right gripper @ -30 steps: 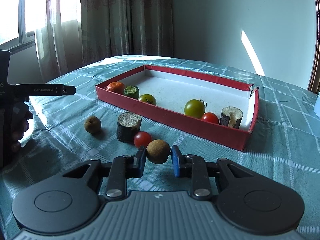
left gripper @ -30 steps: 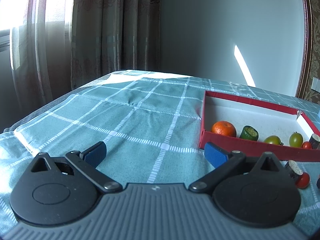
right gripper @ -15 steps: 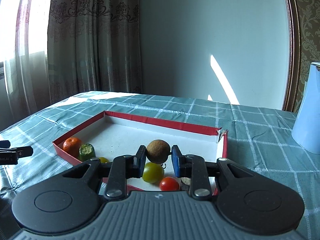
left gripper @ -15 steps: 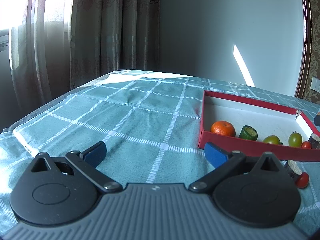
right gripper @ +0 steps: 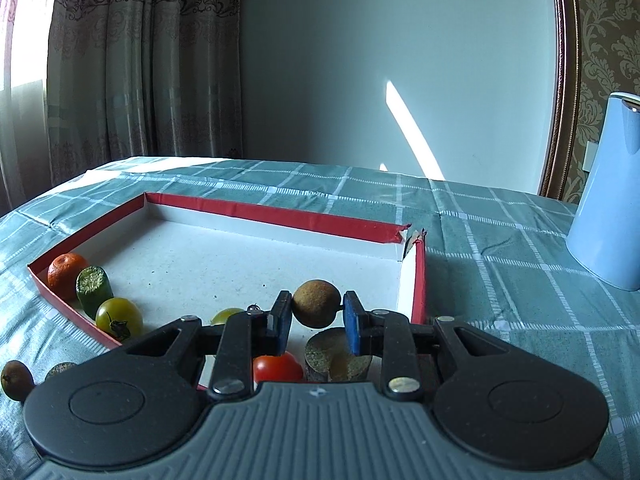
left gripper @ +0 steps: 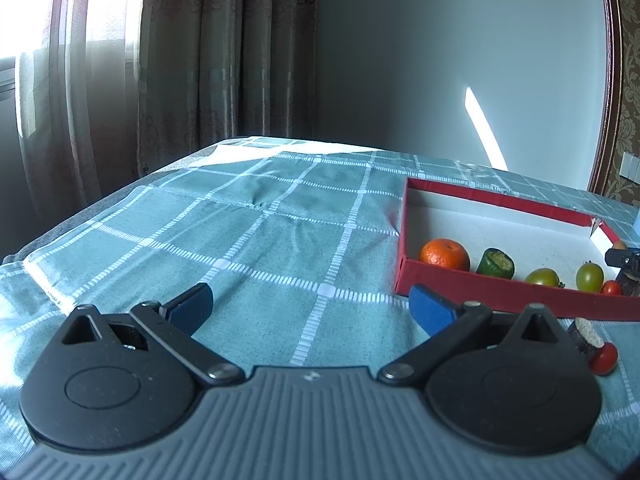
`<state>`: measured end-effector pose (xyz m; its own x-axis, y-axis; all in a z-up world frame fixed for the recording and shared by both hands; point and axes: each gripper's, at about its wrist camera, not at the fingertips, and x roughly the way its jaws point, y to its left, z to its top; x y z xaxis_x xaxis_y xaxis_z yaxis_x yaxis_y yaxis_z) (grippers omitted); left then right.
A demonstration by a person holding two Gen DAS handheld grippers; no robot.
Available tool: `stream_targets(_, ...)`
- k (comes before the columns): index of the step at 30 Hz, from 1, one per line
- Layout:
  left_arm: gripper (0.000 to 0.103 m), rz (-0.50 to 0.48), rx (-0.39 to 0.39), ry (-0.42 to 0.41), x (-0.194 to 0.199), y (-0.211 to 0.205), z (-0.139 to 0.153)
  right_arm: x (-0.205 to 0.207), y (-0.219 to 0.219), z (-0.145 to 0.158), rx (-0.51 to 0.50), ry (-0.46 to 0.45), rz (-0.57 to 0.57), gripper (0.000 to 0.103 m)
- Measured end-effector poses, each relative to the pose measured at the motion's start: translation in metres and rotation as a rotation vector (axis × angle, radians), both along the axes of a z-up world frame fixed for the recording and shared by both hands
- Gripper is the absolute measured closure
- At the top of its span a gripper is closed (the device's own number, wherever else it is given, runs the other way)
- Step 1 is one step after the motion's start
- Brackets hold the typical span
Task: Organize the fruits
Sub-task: 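Carry the brown fruit into the tray and open the right gripper, then grasp the second brown kiwi-like fruit with the left gripper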
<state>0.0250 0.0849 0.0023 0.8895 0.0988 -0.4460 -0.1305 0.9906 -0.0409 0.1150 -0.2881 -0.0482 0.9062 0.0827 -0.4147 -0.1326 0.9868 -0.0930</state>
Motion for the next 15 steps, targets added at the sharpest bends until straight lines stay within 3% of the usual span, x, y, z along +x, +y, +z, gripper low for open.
stream_targets(9,0.000,0.006,-0.001,0.011,0.001,0.001,0.000,-0.003,-0.011,0.002,0.051,-0.014,-0.011,0.073)
stream_targets(15,0.000,0.007,0.006,-0.002,-0.001,0.001,0.001,-0.040,-0.025,0.013,0.120,-0.080,-0.002,0.073)
